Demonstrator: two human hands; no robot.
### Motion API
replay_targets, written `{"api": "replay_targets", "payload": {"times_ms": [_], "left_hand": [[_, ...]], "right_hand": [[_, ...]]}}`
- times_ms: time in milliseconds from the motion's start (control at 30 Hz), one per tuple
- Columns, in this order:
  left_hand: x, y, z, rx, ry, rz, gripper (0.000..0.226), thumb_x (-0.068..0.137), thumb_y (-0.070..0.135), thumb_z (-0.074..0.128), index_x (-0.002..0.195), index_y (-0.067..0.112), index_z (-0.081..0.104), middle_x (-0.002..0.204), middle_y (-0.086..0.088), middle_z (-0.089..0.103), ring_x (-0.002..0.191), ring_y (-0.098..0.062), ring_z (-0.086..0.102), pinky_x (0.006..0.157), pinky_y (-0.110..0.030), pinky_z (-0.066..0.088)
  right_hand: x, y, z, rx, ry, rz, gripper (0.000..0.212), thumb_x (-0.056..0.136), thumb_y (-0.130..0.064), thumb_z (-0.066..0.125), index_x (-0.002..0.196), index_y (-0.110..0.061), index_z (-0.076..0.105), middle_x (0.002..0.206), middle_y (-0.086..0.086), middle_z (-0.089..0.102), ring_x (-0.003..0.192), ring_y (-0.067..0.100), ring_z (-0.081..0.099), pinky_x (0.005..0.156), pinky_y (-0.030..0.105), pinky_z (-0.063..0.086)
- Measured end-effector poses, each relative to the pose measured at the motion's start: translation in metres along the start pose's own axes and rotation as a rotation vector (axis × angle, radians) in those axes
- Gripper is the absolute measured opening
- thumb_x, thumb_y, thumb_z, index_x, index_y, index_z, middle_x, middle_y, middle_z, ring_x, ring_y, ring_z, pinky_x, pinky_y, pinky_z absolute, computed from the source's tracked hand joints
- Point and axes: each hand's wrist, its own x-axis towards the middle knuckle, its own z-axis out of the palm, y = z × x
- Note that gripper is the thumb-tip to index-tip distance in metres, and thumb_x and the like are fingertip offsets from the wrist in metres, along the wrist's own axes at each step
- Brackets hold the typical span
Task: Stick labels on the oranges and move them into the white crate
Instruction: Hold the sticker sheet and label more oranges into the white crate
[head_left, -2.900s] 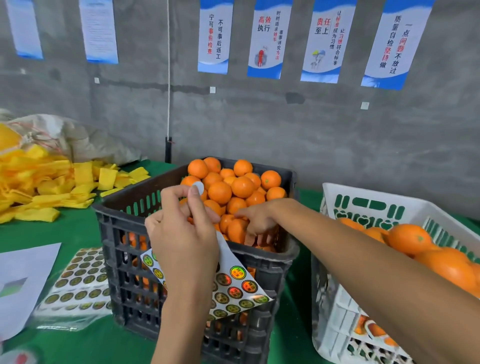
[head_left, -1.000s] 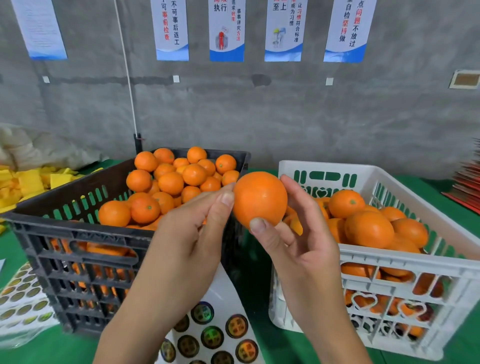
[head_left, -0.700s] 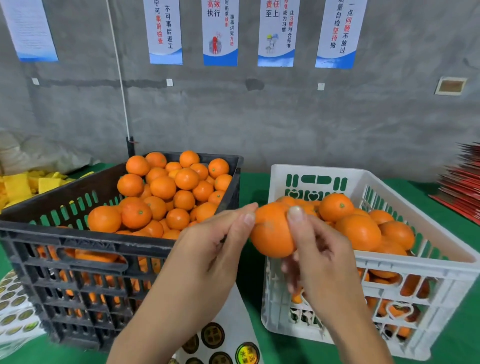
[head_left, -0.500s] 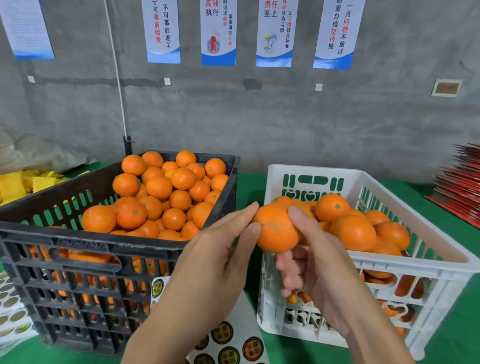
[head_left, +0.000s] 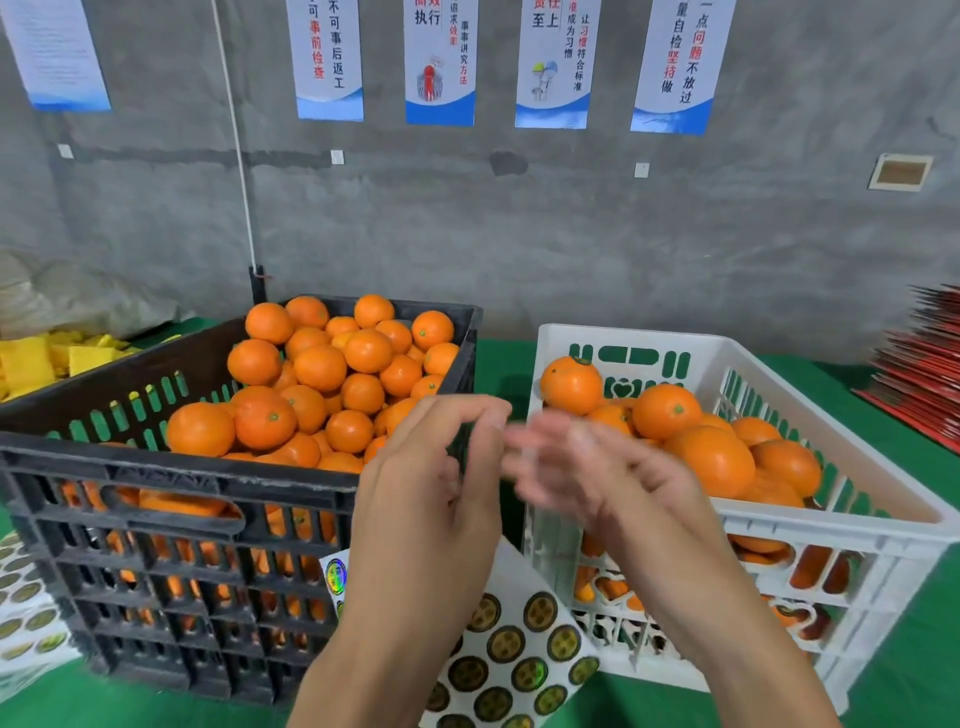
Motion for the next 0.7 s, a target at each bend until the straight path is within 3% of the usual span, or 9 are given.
{"api": "replay_targets", "payload": {"times_ms": [67, 133, 233, 333, 400, 433, 533, 633, 700], "left_hand": [[0.001, 0.002, -0.004, -0.037, 0.097, -0.019, 0.019, 0.108, 0.039, 0.052, 0.100, 0.037, 0.068, 0.081, 0.017, 0.066, 0.063, -0.008, 0.057, 0.054, -0.022, 0.040], [0.003, 0.005, -0.007, -0.070, 0.164, -0.043, 0.020, 0.108, 0.040, 0.050, 0.099, 0.037, 0.068, 0.081, 0.011, 0.068, 0.055, -0.010, 0.053, 0.048, -0.026, 0.040], [0.003, 0.011, -0.009, -0.106, 0.187, -0.058, 0.021, 0.109, 0.038, 0.049, 0.100, 0.035, 0.067, 0.076, 0.016, 0.068, 0.045, -0.007, 0.041, 0.043, -0.019, 0.031], [0.005, 0.013, -0.013, -0.123, 0.130, -0.059, 0.017, 0.106, 0.039, 0.053, 0.096, 0.033, 0.066, 0.072, 0.014, 0.064, 0.051, -0.014, 0.049, 0.047, -0.031, 0.039], [0.007, 0.012, -0.019, -0.111, 0.028, -0.073, 0.009, 0.100, 0.040, 0.063, 0.097, 0.033, 0.067, 0.061, 0.022, 0.057, 0.044, -0.007, 0.042, 0.045, -0.019, 0.032], [0.009, 0.012, -0.023, -0.112, -0.018, -0.098, 0.007, 0.095, 0.040, 0.068, 0.097, 0.033, 0.068, 0.066, 0.026, 0.061, 0.046, -0.005, 0.047, 0.048, -0.015, 0.035], [0.014, 0.009, -0.031, -0.162, 0.018, -0.180, 0.010, 0.090, 0.029, 0.077, 0.094, 0.036, 0.072, 0.085, 0.021, 0.073, 0.074, -0.001, 0.068, 0.062, -0.014, 0.051], [0.015, 0.006, -0.037, -0.059, 0.163, -0.122, 0.015, 0.095, 0.024, 0.072, 0.092, 0.038, 0.070, 0.073, 0.019, 0.061, 0.065, -0.002, 0.056, 0.060, -0.013, 0.042], [0.016, 0.007, -0.037, 0.086, 0.144, -0.040, 0.014, 0.099, 0.023, 0.067, 0.098, 0.037, 0.069, 0.096, 0.017, 0.063, 0.087, -0.005, 0.061, 0.075, -0.019, 0.045]], "right_hand": [[-0.007, -0.003, 0.003, -0.078, -0.305, 0.172, 0.032, 0.097, -0.037, 0.069, 0.127, -0.025, 0.071, 0.127, 0.000, 0.073, 0.122, 0.020, 0.066, 0.100, 0.029, 0.054], [-0.010, -0.003, 0.004, -0.104, -0.424, 0.251, 0.030, 0.093, -0.024, 0.077, 0.122, -0.018, 0.073, 0.123, 0.007, 0.074, 0.119, 0.028, 0.068, 0.104, 0.040, 0.054], [-0.008, -0.007, 0.005, -0.125, -0.330, 0.251, 0.015, 0.088, -0.019, 0.080, 0.103, -0.017, 0.080, 0.107, 0.010, 0.078, 0.101, 0.027, 0.075, 0.088, 0.035, 0.060], [-0.006, -0.009, 0.001, -0.116, -0.140, 0.186, 0.015, 0.080, -0.023, 0.084, 0.092, -0.013, 0.080, 0.098, 0.013, 0.079, 0.090, 0.029, 0.076, 0.077, 0.030, 0.061], [-0.006, -0.009, -0.001, -0.054, -0.022, 0.135, 0.016, 0.077, -0.023, 0.084, 0.089, -0.012, 0.079, 0.097, 0.015, 0.079, 0.085, 0.032, 0.077, 0.070, 0.031, 0.062], [-0.006, -0.010, -0.002, -0.022, 0.029, 0.112, 0.016, 0.076, -0.023, 0.084, 0.088, -0.012, 0.079, 0.097, 0.016, 0.079, 0.083, 0.033, 0.077, 0.067, 0.032, 0.062], [-0.004, -0.010, -0.006, 0.055, 0.125, 0.097, 0.028, 0.073, -0.028, 0.090, 0.096, -0.015, 0.080, 0.099, 0.018, 0.078, 0.083, 0.039, 0.077, 0.065, 0.038, 0.063], [-0.002, -0.010, -0.010, 0.158, 0.115, 0.070, 0.044, 0.070, -0.030, 0.091, 0.109, -0.016, 0.077, 0.109, 0.020, 0.076, 0.096, 0.039, 0.075, 0.074, 0.038, 0.063], [-0.002, -0.009, -0.010, 0.165, 0.129, 0.009, 0.050, 0.070, -0.034, 0.092, 0.115, -0.017, 0.076, 0.114, 0.018, 0.075, 0.102, 0.038, 0.074, 0.079, 0.037, 0.062]]}}
